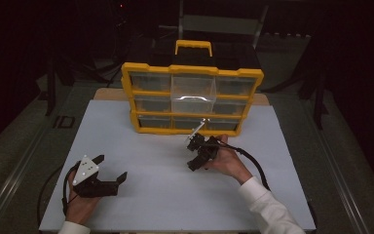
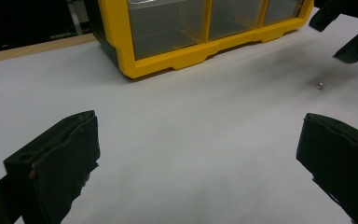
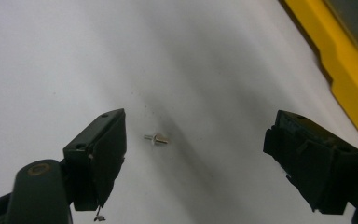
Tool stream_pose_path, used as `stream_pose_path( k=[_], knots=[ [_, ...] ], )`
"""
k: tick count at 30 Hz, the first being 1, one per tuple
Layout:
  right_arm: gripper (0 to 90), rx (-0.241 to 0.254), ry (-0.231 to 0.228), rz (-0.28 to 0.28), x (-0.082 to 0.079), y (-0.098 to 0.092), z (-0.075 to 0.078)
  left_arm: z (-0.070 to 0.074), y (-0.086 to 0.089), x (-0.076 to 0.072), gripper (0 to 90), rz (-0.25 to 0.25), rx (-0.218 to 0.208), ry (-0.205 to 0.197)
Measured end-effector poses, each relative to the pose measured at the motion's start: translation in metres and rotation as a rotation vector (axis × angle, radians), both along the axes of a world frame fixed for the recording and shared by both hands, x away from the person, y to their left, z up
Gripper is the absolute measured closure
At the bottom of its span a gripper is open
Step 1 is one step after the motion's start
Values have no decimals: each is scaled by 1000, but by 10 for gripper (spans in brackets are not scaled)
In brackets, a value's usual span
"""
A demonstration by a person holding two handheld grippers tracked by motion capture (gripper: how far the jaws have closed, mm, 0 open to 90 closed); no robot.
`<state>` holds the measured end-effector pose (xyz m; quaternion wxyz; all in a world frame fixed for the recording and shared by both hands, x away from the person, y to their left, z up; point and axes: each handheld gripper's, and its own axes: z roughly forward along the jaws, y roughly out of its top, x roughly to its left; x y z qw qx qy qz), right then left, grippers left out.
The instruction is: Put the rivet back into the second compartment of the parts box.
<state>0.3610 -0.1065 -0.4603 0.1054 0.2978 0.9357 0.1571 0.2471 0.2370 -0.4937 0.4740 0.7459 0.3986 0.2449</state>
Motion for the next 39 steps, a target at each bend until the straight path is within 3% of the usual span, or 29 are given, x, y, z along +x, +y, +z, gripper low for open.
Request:
stream_pose_path(
  k=[7,18,26,39],
  knots=[
    [190,-30,0,-21,4,2,-14,0,0,0,2,-1,2,2],
    [227,-34,16,-29,7,6,-28,0,0,0,2,0,1,1],
    [245,-58,24,-17,6,3,-32,0,0,0,2,1,3,1],
    [252,-31,16,-32,8,8,-33,0,0,0,2,0,4,-2]
  ],
)
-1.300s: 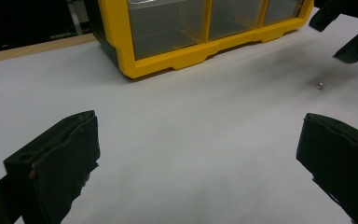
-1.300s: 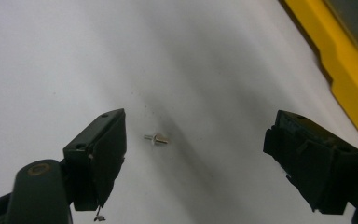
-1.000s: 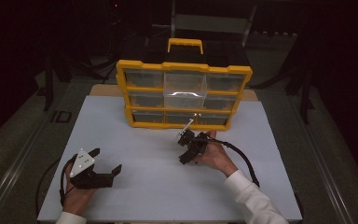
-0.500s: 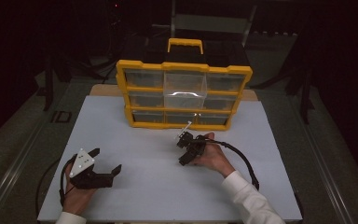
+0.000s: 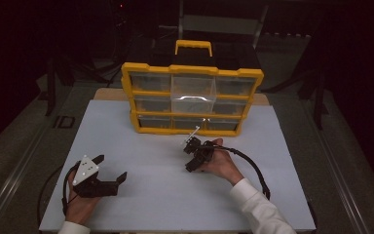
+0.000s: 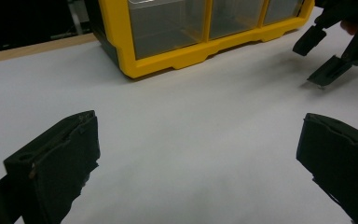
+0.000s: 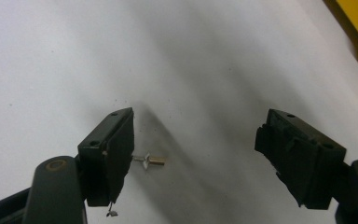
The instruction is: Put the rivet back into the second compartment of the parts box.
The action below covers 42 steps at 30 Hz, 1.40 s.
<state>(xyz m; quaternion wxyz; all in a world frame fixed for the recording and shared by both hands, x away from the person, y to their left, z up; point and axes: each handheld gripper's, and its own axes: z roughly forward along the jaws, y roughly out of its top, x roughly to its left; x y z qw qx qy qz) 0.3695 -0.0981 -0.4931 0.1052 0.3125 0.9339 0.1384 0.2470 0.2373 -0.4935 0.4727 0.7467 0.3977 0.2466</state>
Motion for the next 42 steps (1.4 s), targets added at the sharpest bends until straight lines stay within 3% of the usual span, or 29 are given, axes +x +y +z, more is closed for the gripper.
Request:
stream_pose_path(
  k=[9,24,36,37,42],
  knots=[
    [262,-14,14,5,-1,-2,-6,0,0,0,2,0,-1,1],
    [393,-22,38,12,-7,-10,-4,0,-1,0,2,-1,2,4],
    [532,-26,74,14,-7,-16,-2,-1,-1,0,2,-3,5,6],
    [588,-20,84,17,-8,-17,-2,-1,-1,0,2,-4,6,7],
    [666,-3,115,21,-7,-19,-2,-1,-2,0,2,-5,6,7]
  ],
)
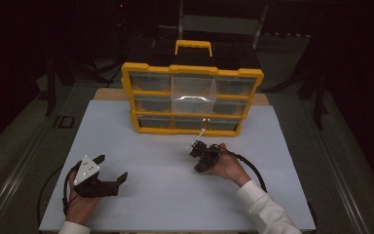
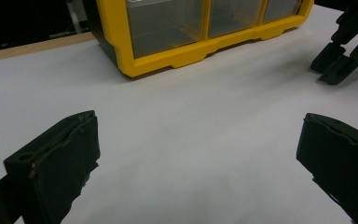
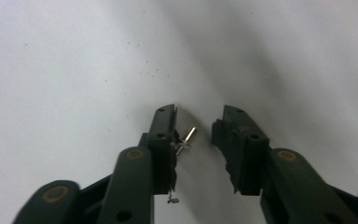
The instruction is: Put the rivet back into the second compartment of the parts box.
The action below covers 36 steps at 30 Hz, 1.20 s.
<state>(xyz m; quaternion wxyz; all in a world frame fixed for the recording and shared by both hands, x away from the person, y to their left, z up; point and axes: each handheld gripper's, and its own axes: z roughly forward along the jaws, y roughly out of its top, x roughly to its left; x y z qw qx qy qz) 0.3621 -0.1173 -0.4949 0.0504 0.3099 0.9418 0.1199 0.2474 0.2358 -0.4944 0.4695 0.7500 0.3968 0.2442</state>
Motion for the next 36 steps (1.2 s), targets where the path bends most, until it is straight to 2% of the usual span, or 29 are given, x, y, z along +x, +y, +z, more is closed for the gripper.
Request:
stream_pose_path(
  k=[6,9,12,16,36],
  knots=[
    [713,-8,20,7,1,-1,1,0,0,0,2,0,0,0],
    [764,-10,32,2,3,-2,1,0,0,0,2,1,1,0],
    [769,-16,31,13,4,-2,1,0,0,0,2,0,0,0],
    [823,-28,36,22,6,-2,1,0,0,0,2,1,0,0],
    [832,-45,60,58,8,-2,2,0,0,0,2,-1,1,0]
  ],
)
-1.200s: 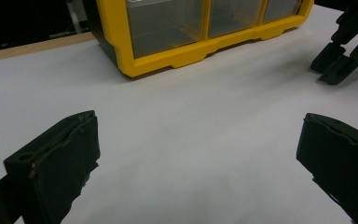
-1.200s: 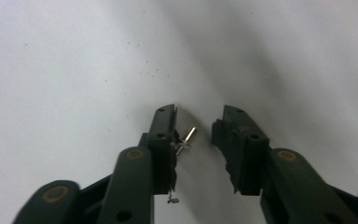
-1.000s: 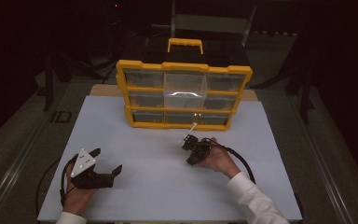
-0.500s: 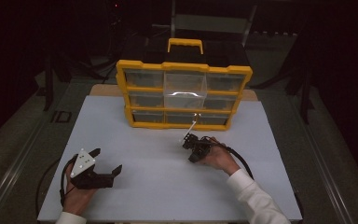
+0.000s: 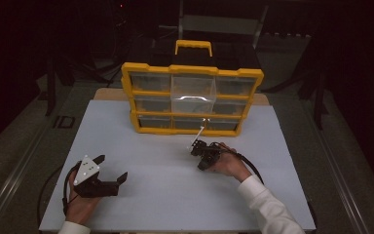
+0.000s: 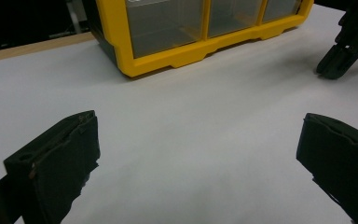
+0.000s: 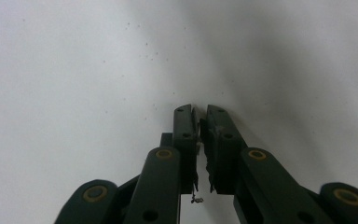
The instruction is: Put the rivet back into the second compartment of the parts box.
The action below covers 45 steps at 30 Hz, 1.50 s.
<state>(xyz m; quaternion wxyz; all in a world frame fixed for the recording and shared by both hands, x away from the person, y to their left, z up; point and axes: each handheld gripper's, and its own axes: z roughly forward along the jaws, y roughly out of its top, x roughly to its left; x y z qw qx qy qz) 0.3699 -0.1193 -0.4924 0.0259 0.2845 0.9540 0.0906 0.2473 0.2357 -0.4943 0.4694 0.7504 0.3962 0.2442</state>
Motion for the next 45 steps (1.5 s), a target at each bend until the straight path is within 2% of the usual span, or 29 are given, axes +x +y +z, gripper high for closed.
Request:
stream_pose_path(
  k=[18,28,36,45],
  knots=[
    [832,-8,5,24,-4,-3,12,0,0,0,2,-1,-1,1],
    [832,24,-3,39,-5,-6,26,-1,-1,1,2,-1,-3,1],
    [832,34,-5,42,-7,-11,31,-1,-1,1,2,-3,0,2],
    [832,39,-32,43,-9,-14,51,0,0,0,2,0,-2,0]
  ],
)
